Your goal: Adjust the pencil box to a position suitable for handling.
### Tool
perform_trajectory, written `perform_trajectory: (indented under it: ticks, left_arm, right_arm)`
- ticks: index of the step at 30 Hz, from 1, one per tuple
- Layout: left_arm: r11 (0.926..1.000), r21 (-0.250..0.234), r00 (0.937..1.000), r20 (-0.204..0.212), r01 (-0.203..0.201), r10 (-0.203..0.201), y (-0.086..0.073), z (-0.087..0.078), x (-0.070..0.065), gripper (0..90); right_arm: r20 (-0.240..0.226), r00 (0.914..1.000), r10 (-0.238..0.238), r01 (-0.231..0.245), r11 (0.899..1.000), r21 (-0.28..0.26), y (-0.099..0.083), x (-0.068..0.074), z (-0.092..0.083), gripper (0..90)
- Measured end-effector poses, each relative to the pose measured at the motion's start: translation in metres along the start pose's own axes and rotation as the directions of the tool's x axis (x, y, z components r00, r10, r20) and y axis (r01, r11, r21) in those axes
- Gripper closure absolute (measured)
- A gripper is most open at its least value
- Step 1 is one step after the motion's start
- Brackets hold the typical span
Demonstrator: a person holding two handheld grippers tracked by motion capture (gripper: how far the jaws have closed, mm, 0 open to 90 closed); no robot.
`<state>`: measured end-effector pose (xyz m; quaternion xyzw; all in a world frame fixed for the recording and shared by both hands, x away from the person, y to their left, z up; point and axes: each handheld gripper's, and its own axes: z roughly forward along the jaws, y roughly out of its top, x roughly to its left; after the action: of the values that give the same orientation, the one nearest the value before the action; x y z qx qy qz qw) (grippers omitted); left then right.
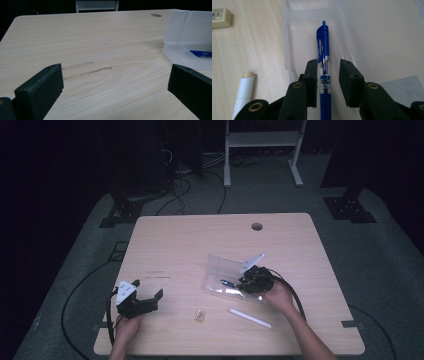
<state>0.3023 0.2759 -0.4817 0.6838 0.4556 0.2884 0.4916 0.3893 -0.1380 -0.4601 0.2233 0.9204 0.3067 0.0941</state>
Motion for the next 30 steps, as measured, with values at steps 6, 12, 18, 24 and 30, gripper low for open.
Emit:
perform_trajectory:
  ticks: [6,12,18,24,30]
  left_arm:
    - [1.0,0.001,1.0,-0.001,0.0,0.0,0.0,0.0,0.0,0.0]
    - [1.0,0.003,1.0,-0.002,-0.003,0.003,0.0,0.0,0.0,0.0]
    - [1.0,0.001,1.0,-0.002,-0.002,0.002,0.0,0.0,0.0,0.0]
    - [1.0,0.002,1.0,-0.002,-0.003,0.003,0.0,0.0,-0.001,0.0]
    - [1.0,0.005,1.0,-0.002,-0.007,0.007,0.0,0.0,-0.001,0.0]
  right_arm:
    - [-0.005,1.0,-0.008,0.008,1.0,-0.029,-0.001,0.005,-0.013,65.4]
    - [-0.014,0.9998,-0.016,0.015,0.999,-0.044,-0.003,0.01,-0.022,63.4]
    - [-0.032,0.9993,-0.017,0.015,0.998,-0.056,-0.006,0.016,-0.03,60.7]
    - [-0.037,0.9989,-0.029,0.027,0.998,-0.053,-0.011,0.023,-0.035,59.3]
    - [-0.051,0.9986,-0.013,0.01,0.998,-0.06,-0.019,0.027,-0.04,58.0]
